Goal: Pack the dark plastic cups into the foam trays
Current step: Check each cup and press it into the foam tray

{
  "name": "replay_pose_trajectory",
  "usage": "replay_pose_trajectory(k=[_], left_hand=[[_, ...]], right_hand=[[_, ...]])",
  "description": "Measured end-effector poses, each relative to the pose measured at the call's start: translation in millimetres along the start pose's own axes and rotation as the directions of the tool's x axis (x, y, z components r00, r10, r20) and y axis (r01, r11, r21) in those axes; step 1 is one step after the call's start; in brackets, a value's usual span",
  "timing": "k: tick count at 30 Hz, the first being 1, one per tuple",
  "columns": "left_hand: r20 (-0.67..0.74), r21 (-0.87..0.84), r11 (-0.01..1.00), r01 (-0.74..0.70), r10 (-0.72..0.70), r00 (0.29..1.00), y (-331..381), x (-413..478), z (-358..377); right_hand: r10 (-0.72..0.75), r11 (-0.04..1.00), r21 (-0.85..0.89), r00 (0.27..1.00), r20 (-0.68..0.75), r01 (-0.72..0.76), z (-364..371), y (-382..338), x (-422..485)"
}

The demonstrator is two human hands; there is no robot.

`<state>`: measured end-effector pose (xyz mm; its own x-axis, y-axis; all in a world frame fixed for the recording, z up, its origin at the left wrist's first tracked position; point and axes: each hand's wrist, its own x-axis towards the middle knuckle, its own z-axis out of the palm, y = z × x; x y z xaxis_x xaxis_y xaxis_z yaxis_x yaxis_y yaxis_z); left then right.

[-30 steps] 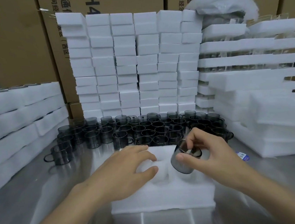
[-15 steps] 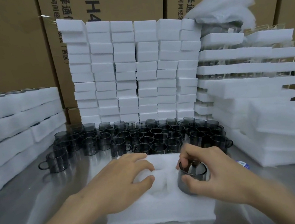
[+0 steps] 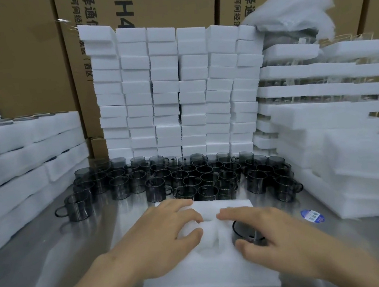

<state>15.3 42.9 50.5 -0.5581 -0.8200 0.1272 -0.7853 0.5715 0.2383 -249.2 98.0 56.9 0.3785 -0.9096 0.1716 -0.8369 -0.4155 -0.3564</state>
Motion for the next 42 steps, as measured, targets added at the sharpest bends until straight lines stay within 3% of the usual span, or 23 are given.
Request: replay_pose_trajectory(k=[6,12,16,21,24,26,29,31,33,35,37,42], left_hand=[[0.001,0.008,1.0,0.01,-0.01,1.0,2.2,2.0,2.1],[0.007,0.023,1.0,0.019,-0.019,1.0,2.5,1.5,2.6],[0.024,-0.015,0.999,0.034,-0.034,0.999,2.5,1.5,3.2],[0.038,-0.029,0.999,0.033,-0.032,0.999,2.1,1.4,2.4],[0.029,-0.044,0.999,0.019,-0.018,0.999,0.1,2.0,3.5],[0.028,-0.065,0.998,0.006,-0.005,1.0,-1.2,2.7,4.5],[0.029,-0.069,0.998,0.007,-0.005,1.0,-2.9,3.9,5.8],[0.022,-0.055,0.998,0.016,-0.015,1.0,-3.5,3.4,5.7],[0.026,-0.048,0.999,0.019,-0.018,1.0,-3.1,2.3,5.0],[0.028,-0.041,0.999,0.015,-0.013,1.0,-2.6,1.5,4.6],[0.03,-0.038,0.999,0.019,-0.018,0.999,-1.6,1.0,3.9],[0.032,-0.038,0.999,0.026,-0.025,0.999,0.7,-0.1,2.5]], right_hand=[[-0.019,0.998,-0.059,0.987,0.159,0.028,7.5,6.2,1.9],[-0.042,0.998,-0.051,0.996,0.08,0.046,9.5,11.0,3.4],[-0.078,0.996,-0.043,0.989,0.124,0.084,15.0,13.2,7.2],[-0.084,0.995,-0.044,0.996,0.038,0.086,10.0,9.5,4.0],[-0.107,0.99,-0.103,0.987,-0.124,0.094,-1.8,8.7,1.6],[-0.154,0.98,-0.17,0.933,-0.326,0.103,-10.7,8.8,1.4],[-0.206,0.977,-0.187,0.716,-0.667,0.107,-27.6,20.1,3.8],[-0.124,0.992,-0.118,0.558,-0.821,0.047,-42.4,35.3,3.5],[0.01,0.992,-0.051,0.459,-0.888,-0.119,-56.2,54.6,-0.2],[0.134,0.943,-0.019,0.434,-0.891,-0.331,-65.2,75.2,-5.4],[0.253,0.874,0.001,0.454,-0.855,-0.486,-70.9,91.5,-10.0],[0.376,0.772,-0.031,0.496,-0.783,-0.635,-77.9,115.4,-15.5]])
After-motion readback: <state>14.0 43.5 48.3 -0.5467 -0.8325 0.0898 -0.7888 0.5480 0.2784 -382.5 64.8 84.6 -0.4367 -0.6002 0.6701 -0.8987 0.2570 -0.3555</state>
